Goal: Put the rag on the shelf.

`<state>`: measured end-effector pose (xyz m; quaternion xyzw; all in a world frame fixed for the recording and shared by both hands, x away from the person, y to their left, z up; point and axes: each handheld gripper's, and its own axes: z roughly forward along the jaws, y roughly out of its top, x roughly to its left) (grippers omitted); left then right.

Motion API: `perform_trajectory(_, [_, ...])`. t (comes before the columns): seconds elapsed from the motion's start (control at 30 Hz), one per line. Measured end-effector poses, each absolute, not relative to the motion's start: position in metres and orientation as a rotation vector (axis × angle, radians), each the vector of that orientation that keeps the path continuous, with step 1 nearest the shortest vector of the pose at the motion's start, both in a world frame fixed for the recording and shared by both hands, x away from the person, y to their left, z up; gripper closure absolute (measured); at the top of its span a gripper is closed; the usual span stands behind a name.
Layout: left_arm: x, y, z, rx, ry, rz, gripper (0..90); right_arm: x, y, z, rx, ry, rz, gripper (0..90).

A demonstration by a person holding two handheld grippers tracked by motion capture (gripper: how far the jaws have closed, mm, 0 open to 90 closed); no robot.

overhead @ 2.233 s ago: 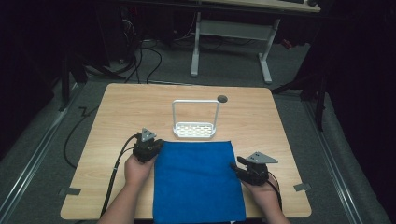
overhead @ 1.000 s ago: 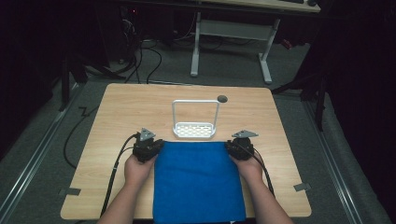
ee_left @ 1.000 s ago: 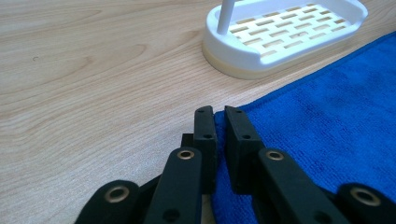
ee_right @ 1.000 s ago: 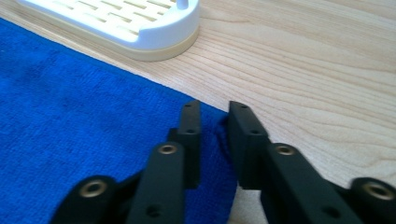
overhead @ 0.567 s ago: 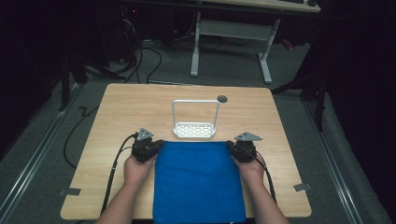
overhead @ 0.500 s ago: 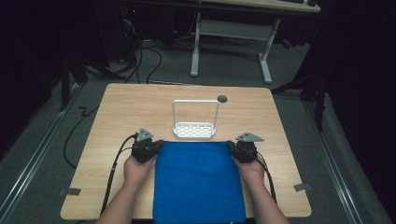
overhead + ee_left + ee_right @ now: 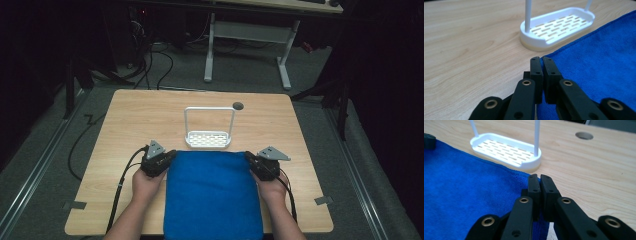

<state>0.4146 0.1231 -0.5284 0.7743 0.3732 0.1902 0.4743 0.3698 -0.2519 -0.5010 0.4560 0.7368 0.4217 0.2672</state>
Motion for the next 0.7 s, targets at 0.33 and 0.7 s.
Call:
perform_trajectory(0.33, [0.409,0.132,-0.511,1.8,0.92,0.443,87.7,0.359,-0.247,-0.487,1.167,1.924,1.209,87.7])
perform_trajectory(0.7, [0.394,0.14,-0.488,1.696,0.9,0.476,87.7,0.349,-0.253,-0.469,1.138,1.853,1.282,87.8])
